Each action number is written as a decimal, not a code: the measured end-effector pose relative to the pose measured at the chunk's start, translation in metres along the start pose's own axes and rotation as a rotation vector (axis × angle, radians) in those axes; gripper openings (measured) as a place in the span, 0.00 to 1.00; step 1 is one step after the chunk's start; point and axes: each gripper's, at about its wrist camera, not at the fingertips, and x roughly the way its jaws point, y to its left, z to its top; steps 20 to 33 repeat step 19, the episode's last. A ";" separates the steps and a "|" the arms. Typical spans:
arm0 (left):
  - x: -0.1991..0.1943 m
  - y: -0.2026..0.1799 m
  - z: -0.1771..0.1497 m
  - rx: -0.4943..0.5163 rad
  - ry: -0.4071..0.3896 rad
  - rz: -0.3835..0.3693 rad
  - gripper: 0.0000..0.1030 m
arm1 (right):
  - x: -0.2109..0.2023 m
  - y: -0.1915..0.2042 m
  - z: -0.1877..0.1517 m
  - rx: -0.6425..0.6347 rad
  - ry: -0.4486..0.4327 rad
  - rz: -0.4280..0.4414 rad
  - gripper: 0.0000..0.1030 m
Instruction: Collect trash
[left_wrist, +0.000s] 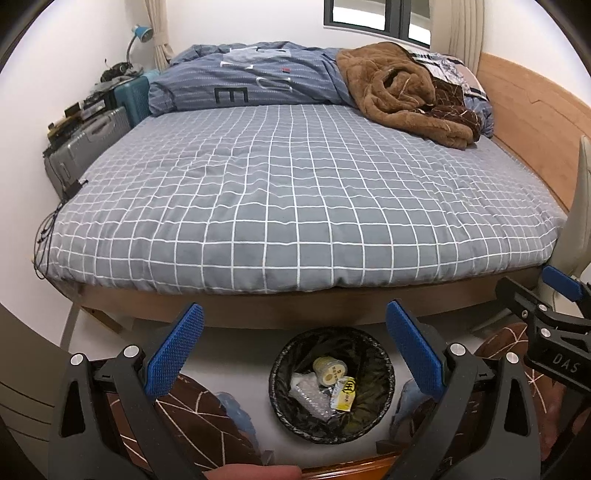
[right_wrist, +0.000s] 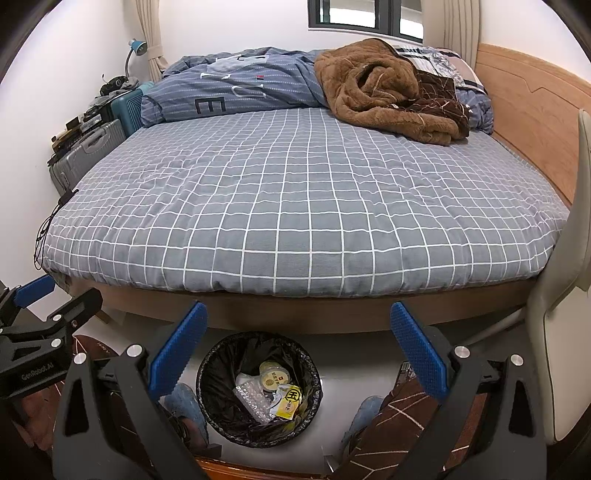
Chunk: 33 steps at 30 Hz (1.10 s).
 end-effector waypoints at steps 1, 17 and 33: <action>0.000 0.000 0.000 -0.001 0.001 0.000 0.94 | 0.000 0.000 0.000 -0.001 0.000 0.000 0.93; 0.004 0.004 0.000 -0.007 0.018 -0.020 0.94 | 0.001 0.001 -0.002 -0.001 0.001 0.001 0.93; 0.005 0.004 -0.001 -0.011 0.021 -0.023 0.94 | 0.001 0.001 -0.002 0.001 0.001 -0.001 0.93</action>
